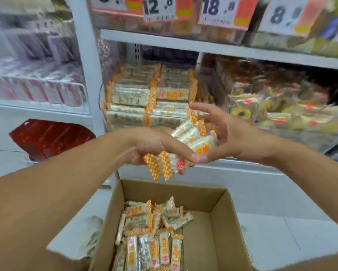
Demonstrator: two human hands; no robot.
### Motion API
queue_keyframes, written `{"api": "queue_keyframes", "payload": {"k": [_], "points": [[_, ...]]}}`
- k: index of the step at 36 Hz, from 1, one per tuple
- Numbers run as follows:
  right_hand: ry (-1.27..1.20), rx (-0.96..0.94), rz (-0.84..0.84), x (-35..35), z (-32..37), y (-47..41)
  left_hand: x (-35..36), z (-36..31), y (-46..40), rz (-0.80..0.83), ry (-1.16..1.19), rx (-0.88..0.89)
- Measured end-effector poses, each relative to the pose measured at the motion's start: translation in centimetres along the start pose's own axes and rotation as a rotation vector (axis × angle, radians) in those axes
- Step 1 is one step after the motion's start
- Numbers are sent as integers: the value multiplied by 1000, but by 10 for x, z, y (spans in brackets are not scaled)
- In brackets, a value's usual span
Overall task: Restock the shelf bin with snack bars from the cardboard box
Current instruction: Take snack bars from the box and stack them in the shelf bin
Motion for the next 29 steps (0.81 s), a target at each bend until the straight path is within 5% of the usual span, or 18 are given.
{"api": "queue_keyframes", "payload": {"k": [4,11,15,18,21,26,29], "points": [[151,-107,33,-13,30,-24,-21,-30,8,-76,-111,-3],[-129,-136,-79,-30,14,-53,-52,-72,14,-109,104,120],[-208,-98,-424,-65,-11,-67,-150,-94,30,-850,-51,271],[-61,-80,-553,-80,-24,-74,-171,-107,46,-1165,-701,438],[102,-48,-588,-83,-35,-84,-176,-83,27,-1046,-1247,341],[486,26,-532,-73,-35,-104,-187,-51,8,-932,-1354,185],[516,49,-468,-64,-35,-117,-188,-50,6,-953,-1337,202]]}}
Point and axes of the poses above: each hand's wrist, its own y-axis away from the middle knuckle, its own x-axis out of the palm, z = x × y, the point moved 9 cm from there along -y, towards the middle knuckle, and after that the axes turned 5 degrees about -x, right-handed, at the moved point
